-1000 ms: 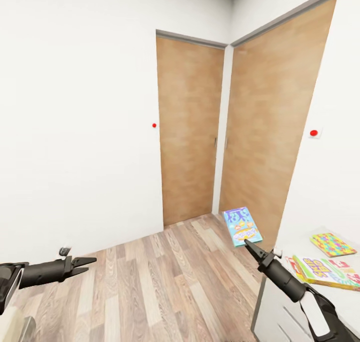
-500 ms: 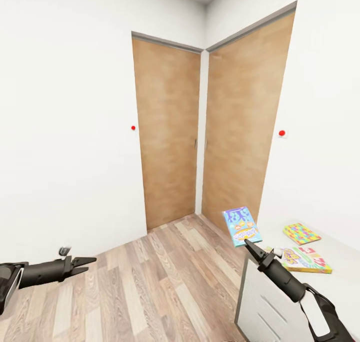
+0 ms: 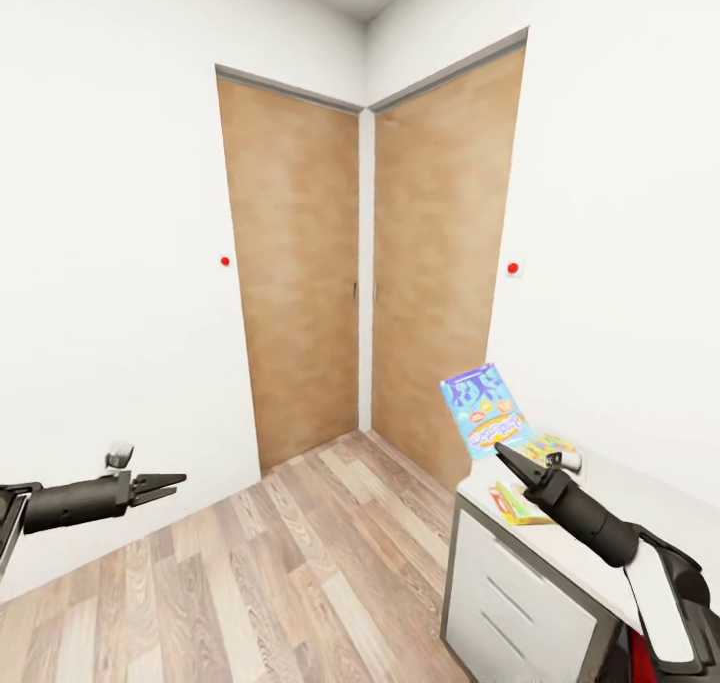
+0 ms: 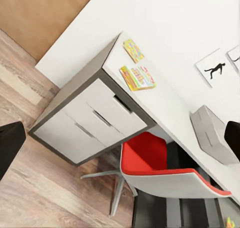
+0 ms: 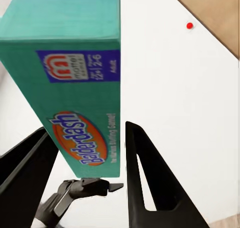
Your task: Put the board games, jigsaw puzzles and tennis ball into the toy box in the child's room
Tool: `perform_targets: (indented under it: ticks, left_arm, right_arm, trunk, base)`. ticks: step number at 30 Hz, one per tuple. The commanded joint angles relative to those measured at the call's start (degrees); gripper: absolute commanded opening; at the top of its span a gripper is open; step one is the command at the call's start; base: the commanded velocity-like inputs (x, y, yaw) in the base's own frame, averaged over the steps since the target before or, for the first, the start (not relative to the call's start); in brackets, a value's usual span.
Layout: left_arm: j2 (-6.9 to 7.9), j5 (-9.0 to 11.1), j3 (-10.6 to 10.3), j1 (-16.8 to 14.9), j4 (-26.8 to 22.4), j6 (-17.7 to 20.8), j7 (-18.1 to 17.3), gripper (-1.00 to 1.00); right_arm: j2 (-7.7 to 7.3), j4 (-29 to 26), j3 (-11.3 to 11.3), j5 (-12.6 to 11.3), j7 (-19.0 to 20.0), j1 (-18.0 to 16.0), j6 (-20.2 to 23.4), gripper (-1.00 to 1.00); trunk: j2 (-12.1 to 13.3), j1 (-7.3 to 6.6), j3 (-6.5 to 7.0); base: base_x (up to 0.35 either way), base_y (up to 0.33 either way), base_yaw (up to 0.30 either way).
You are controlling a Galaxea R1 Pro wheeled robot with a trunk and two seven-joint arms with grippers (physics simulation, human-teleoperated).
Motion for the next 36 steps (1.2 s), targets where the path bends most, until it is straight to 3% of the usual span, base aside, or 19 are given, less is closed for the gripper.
perform_targets:
  ticks: [1,5,8,12,26,36]
  left_arm:
    - [-0.01,-0.6,0.2,0.0,-0.4,0.7,-0.5,1.0]
    - [0.07,-0.6,0.4,0.1,-1.6,1.3,-0.5,1.0]
    - [0.09,-0.6,0.5,0.1,-1.7,1.4,-0.5,1.0]
    - [0.13,-0.6,0.6,0.1,-1.8,1.4,-0.5,1.0]
    - [0.05,-0.6,0.6,0.1,-1.8,1.4,-0.5,1.0]
    - [0.05,-0.6,0.6,0.1,-1.8,1.4,-0.5,1.0]
  right_arm:
    - [0.01,-0.1,0.0,-0.2,0.1,0.0,0.4,-1.0]
    - [-0.01,0.1,-0.4,-0.4,0.2,0.2,0.7,-1.0]
    - [0.03,1.7,-2.5,-0.5,0.3,0.2,0.8,-1.0]
    - [0.06,2.7,-3.5,-0.5,0.4,0.2,0.7,-1.0]
    - [0.07,4.2,-3.9,-0.5,0.5,0.2,0.5,-1.0]
    - [0.1,4.3,-4.1,-0.5,0.4,0.2,0.5,-1.0]
  trunk:
    - [0.0,0.03,0.03]
    - [0.0,0.03,0.26]
    - [0.0,0.03,0.44]
    - [0.0,0.03,0.67]
    - [0.0,0.03,1.47]
    - [0.0,0.03,1.2]
  base:
    - [0.0,0.0,-0.247]
    - [0.0,0.0,-0.247]
    - [0.0,0.0,-0.247]
    - [0.0,0.0,-0.247]
    - [0.0,0.0,-0.239]
    - [-0.016,0.0,-0.056]
